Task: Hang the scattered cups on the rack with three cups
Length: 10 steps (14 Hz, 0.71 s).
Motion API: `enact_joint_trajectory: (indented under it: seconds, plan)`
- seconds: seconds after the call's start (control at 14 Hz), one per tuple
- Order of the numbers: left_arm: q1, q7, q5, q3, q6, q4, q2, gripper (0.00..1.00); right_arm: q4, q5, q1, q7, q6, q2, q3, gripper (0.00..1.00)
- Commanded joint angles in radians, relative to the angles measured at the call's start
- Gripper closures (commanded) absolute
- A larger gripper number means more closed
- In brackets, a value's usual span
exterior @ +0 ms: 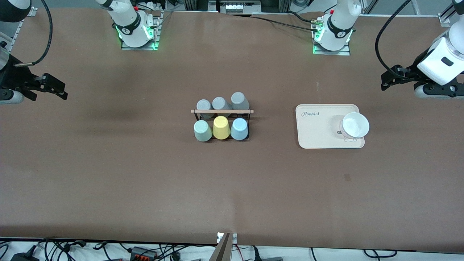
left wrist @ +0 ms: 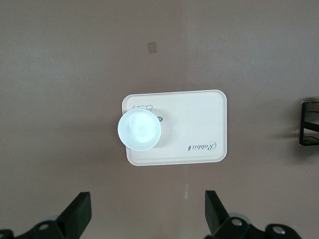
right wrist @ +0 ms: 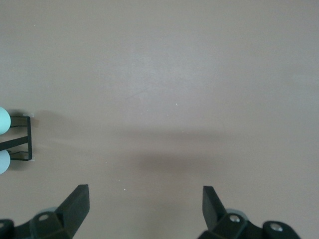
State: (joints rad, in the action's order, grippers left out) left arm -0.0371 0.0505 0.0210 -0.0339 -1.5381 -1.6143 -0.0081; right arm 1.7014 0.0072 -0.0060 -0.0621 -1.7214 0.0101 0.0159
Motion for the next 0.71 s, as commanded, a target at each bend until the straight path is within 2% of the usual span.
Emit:
enact_joint_trajectory:
  seconds: [0.0,0.64]
  plan:
    - [0.006,-0.026,-0.029,0.000,0.016,0.007,-0.013,0.00,0.003,-0.012,0.014,-0.002,0.017,0.022,0.018,0.00]
    - [0.006,-0.026,-0.029,0.002,0.016,0.007,-0.013,0.00,0.015,-0.013,0.014,-0.001,0.029,0.037,0.018,0.00]
